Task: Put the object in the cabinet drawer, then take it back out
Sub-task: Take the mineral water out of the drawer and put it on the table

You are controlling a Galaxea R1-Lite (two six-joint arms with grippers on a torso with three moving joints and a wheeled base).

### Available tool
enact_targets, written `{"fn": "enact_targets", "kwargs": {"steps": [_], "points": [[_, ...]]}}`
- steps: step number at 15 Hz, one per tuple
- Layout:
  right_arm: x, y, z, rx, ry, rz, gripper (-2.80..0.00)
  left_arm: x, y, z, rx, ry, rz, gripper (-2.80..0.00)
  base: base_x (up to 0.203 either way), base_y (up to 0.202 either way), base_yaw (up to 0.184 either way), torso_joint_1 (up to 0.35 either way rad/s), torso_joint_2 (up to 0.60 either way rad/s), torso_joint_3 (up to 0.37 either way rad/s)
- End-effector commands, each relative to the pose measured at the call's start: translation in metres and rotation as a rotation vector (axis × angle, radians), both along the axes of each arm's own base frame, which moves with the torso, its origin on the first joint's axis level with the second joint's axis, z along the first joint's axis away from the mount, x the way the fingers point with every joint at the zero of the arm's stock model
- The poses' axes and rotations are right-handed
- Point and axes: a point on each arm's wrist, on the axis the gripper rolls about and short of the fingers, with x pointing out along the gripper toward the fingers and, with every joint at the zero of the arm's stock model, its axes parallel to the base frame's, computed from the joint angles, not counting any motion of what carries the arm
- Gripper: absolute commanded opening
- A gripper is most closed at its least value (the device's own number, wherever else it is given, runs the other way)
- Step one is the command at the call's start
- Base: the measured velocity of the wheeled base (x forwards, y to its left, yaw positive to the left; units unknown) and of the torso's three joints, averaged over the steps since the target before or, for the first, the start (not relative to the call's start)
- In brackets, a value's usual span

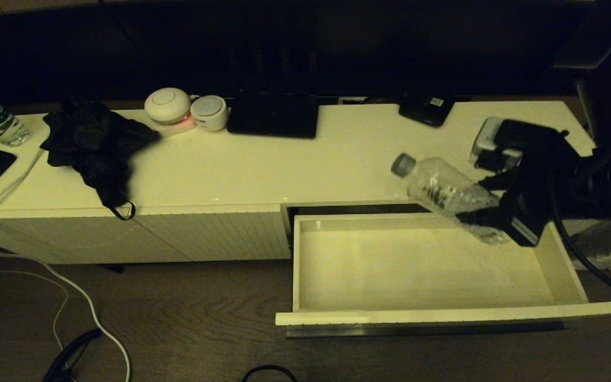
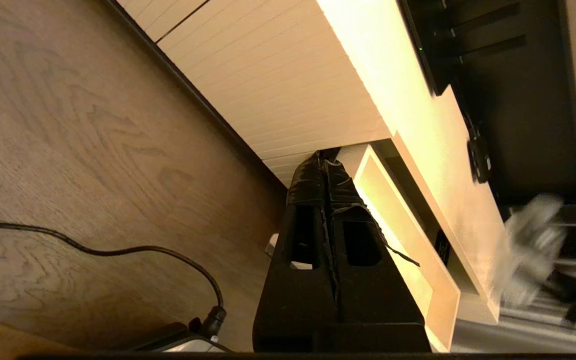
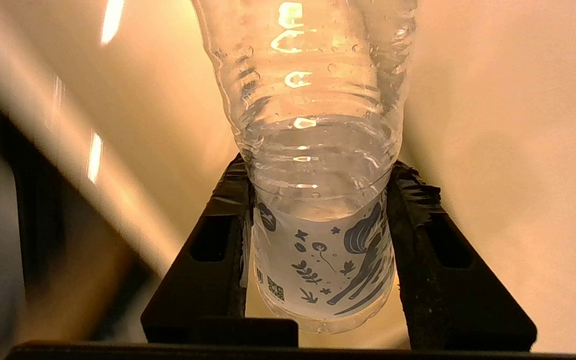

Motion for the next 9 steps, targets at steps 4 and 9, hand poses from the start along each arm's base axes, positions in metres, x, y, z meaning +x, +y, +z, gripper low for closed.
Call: {"fn": "enact_targets", "kwargs": {"steps": [4, 9], "points": [[0.046, 0.033, 0.028, 0.304, -0.220, -0.347, -2.80, 0.000, 0.000, 0.000, -0.006, -0.002, 0.000, -2.80, 0.000, 0.000, 0.000, 0.000, 0.00, 0.000], [0.090, 0.057, 0.013, 0.527, -0.326, -0.581, -2.80, 0.000, 0.000, 0.000, -0.006, -0.002, 0.000, -2.80, 0.000, 0.000, 0.000, 0.000, 0.00, 0.000]]}}
